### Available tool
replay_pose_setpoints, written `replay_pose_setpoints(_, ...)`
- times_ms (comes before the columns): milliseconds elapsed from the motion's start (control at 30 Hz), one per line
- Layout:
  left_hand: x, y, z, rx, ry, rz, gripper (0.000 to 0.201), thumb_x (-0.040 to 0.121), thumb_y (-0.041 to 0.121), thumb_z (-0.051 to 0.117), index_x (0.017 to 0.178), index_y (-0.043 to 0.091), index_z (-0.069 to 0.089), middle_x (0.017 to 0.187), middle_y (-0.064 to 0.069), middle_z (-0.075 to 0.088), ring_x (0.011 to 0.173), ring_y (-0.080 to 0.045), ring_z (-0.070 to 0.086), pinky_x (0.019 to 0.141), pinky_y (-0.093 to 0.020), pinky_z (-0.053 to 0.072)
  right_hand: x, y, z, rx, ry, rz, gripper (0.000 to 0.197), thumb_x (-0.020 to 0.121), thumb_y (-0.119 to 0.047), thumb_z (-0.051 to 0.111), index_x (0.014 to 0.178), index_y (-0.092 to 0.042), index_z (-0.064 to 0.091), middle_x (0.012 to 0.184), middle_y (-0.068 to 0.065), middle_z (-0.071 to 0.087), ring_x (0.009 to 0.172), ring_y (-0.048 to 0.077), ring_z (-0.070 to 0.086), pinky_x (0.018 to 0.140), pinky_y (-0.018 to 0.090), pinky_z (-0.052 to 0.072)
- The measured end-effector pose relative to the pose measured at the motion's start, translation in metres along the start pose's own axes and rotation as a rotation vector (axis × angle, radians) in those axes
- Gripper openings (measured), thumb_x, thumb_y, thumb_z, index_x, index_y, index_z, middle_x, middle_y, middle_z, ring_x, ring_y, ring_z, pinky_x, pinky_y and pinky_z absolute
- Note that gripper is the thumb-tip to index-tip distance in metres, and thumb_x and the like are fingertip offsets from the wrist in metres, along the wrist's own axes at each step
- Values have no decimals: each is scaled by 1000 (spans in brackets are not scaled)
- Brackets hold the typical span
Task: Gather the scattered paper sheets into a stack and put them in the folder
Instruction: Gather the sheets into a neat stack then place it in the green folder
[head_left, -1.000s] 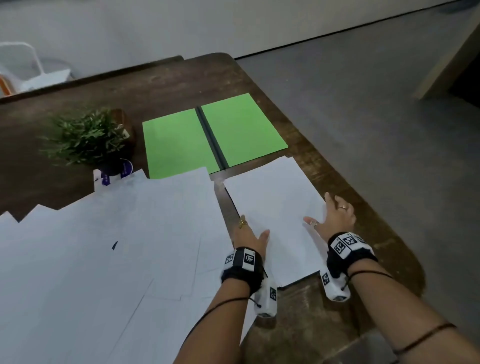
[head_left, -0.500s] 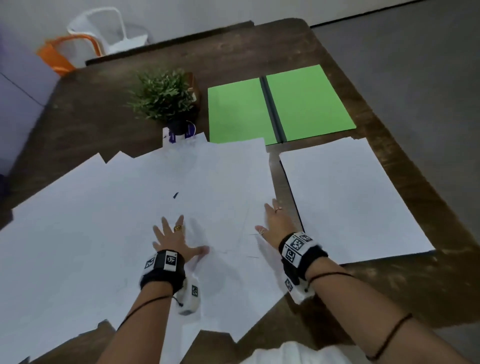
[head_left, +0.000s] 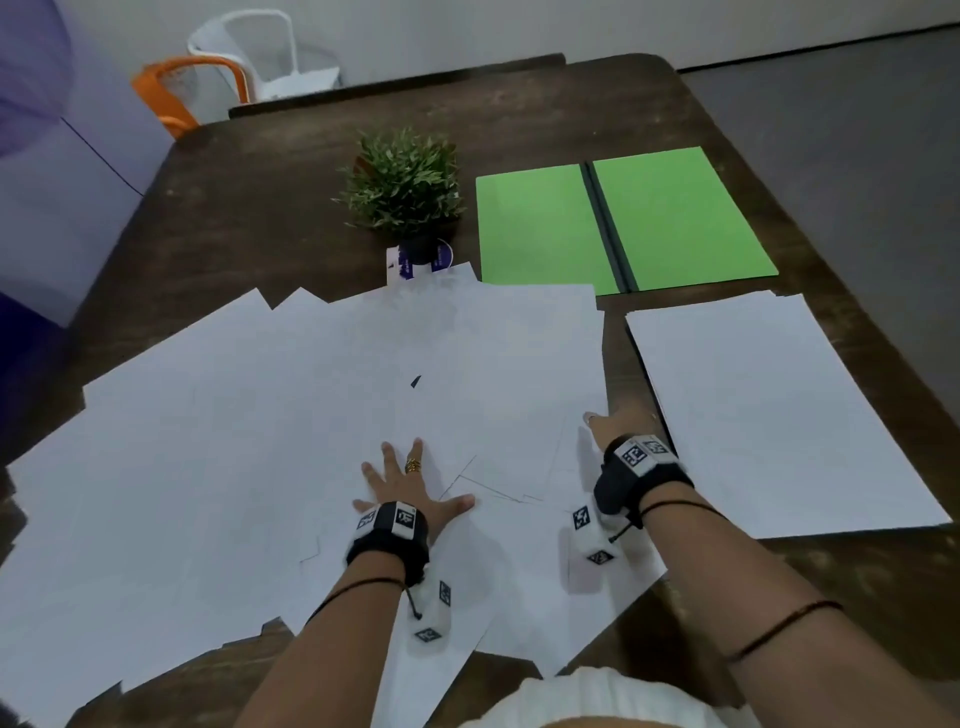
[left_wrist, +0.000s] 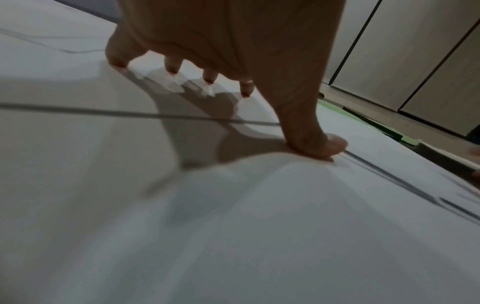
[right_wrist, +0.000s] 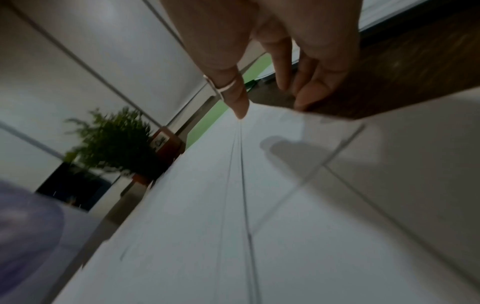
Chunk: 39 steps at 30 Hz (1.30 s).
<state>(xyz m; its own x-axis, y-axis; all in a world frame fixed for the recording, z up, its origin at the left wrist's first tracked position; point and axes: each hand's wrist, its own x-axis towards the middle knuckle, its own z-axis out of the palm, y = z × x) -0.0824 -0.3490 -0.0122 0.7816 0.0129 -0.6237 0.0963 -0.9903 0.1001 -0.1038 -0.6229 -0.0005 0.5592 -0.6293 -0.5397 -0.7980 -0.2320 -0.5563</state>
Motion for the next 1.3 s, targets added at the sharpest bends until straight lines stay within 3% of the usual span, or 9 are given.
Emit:
replay_pose_setpoints(100,7,0,-4,3,-40,-5,126,53,84,59,142,43,-20,153,1,-30,139,-42,-22,108,-67,14,5,-5,-4,-44,-171,50,47,88,-37,61,120,-3,53,129,16,51,113,32,53,98,34,41)
replay_pose_setpoints(167,11,2,-5,4,-57,-2,128,53,82,61,142,42,-21,153,-2,-29,138,-44,-22,108,-66,16,4,-11,-3,-78,-193,52,46,86,-41,62,110,-2,58,122,12,55,108,31,55,91,31,41)
replay_pose_setpoints(333,16,5,-9,58,-86,-2,133,52,82,63,143,37,-23,153,-8,-26,137,-50,-17,107,-67,19,-12,-24,5,-192,-150,82,65,88,-44,58,133,1,45,141,18,43,126,31,45,100,32,37)
replay_pose_setpoints(467,20,8,-11,73,-106,2,133,54,80,64,143,35,-25,152,-11,-27,136,-53,-16,105,-69,19,-11,-34,19,-90,-166,62,61,85,-40,63,129,1,51,133,15,53,119,32,52,99,33,42)
replay_pose_setpoints(633,23,6,-8,32,-99,21,133,54,78,65,143,35,-24,151,-11,-29,135,-53,-19,106,-68,16,-13,-45,26,29,-118,53,70,79,-34,72,134,-1,43,135,14,51,119,31,52,102,37,42)
replay_pose_setpoints(767,25,5,-7,12,-98,31,136,52,78,67,143,34,-24,151,-11,-29,134,-53,-21,105,-69,19,-18,-49,32,-52,-160,34,64,82,-28,70,133,-2,41,134,12,50,120,30,51,94,29,41)
replay_pose_setpoints(967,23,3,-8,-10,-77,53,134,54,74,70,145,33,-20,152,-11,-25,135,-53,-19,103,-70,21,-25,-48,33,-60,-96,-86,57,81,-13,68,132,-3,44,133,11,51,118,27,52,96,29,43)
replay_pose_setpoints(1133,14,1,-7,-45,-23,56,133,51,74,71,146,36,-14,152,-5,-19,136,-48,-16,105,-66,24,-38,-54,11,64,92,-321,28,80,-1,65,108,-2,61,105,15,66,97,27,61,73,22,42)
replay_pose_setpoints(1300,7,3,-25,-37,-40,74,131,51,82,63,148,31,-10,154,-12,-7,139,-46,0,109,-58,24,-46,-64,-34,321,166,-488,30,78,2,64,106,-11,64,98,9,68,88,23,62,80,30,51)
